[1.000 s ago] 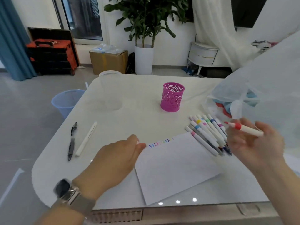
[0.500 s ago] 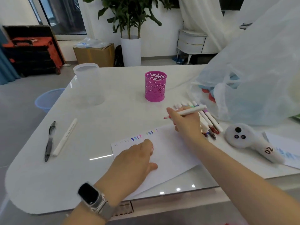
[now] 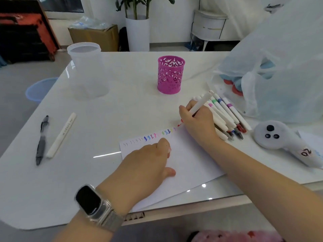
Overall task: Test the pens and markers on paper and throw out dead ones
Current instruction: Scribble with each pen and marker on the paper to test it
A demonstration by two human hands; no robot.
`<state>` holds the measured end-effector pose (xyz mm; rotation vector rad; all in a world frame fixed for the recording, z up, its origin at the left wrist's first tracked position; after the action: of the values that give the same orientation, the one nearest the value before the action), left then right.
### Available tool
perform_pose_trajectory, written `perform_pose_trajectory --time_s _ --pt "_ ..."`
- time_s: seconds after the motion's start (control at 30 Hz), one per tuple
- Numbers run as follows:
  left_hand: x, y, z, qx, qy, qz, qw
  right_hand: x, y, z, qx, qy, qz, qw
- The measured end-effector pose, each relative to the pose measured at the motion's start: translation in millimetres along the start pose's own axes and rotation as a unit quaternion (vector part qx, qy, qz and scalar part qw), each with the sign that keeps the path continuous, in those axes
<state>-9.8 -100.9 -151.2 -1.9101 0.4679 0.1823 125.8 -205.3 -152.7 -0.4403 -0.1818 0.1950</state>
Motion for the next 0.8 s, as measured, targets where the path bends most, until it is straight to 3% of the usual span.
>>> perform_pose_trajectory --time_s 0.47,0.57,0.7,0.8 --pt "0 1 0 -0.004 -0.005 0.007 1.0 -2 6 8 -0.04 -0.012 0.028 0.999" --pt "-1 2 -2 0.013 0.004 0.006 1.0 -5 -12 1 0.099 0.024 -0.037 0.994" --pt "-8 -5 -6 -0.038 0.021 -0.025 0.999 -18 -44 8 0.292 0.067 -0.147 0.943" --pt "-11 -12 0 -0.103 0.025 -0.051 0.993 -31 -59 28 0.322 0.079 -0.129 0.935"
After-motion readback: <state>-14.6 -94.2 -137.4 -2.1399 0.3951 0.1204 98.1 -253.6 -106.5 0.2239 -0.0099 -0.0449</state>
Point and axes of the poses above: each hand's wrist, its own x-axis towards the middle knuckle, its own y-axis out of the palm, z = x × y, the point moved 9 cm from there along x, towards the middle knuckle, and after that the axes turned 11 degrees about z, right-handed, at the moved point
